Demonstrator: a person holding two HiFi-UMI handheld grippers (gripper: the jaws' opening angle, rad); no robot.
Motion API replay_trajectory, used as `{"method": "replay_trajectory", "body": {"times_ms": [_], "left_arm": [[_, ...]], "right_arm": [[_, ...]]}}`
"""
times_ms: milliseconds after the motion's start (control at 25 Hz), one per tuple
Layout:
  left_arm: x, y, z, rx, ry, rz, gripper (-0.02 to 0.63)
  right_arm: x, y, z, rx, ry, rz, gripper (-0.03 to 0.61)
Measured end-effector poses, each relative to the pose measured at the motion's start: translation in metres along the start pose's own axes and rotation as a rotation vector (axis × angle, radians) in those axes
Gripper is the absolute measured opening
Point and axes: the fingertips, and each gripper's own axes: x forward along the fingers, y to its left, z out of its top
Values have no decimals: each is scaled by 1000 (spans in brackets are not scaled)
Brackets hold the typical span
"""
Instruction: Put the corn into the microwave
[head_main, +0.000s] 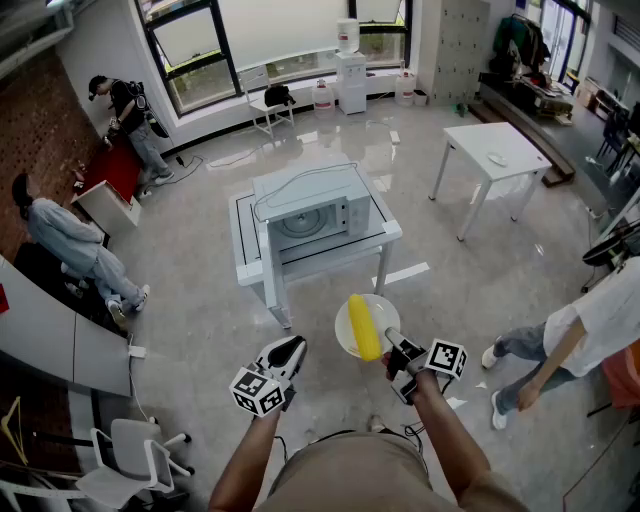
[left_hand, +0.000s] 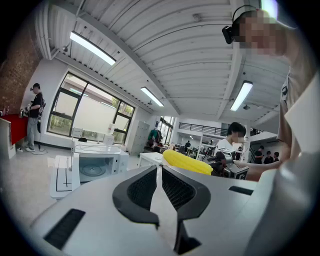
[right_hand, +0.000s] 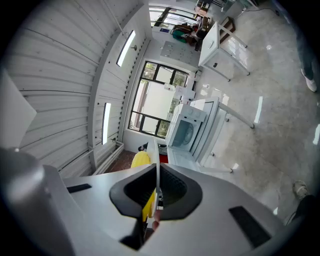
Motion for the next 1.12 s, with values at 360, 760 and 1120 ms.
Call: {"method": "replay_trajectory", "body": {"times_ms": [360, 760, 1120], "left_arm": [[17, -17, 2, 22, 10, 12, 21], [47, -42, -3, 21, -2, 58, 21], [74, -55, 2, 19, -24, 96, 21]], "right_arm": [[-9, -5, 21, -37, 13, 21, 17], [-26, -13, 45, 9, 71, 58, 18], [-30, -12, 78, -27, 113, 53, 18]]}}
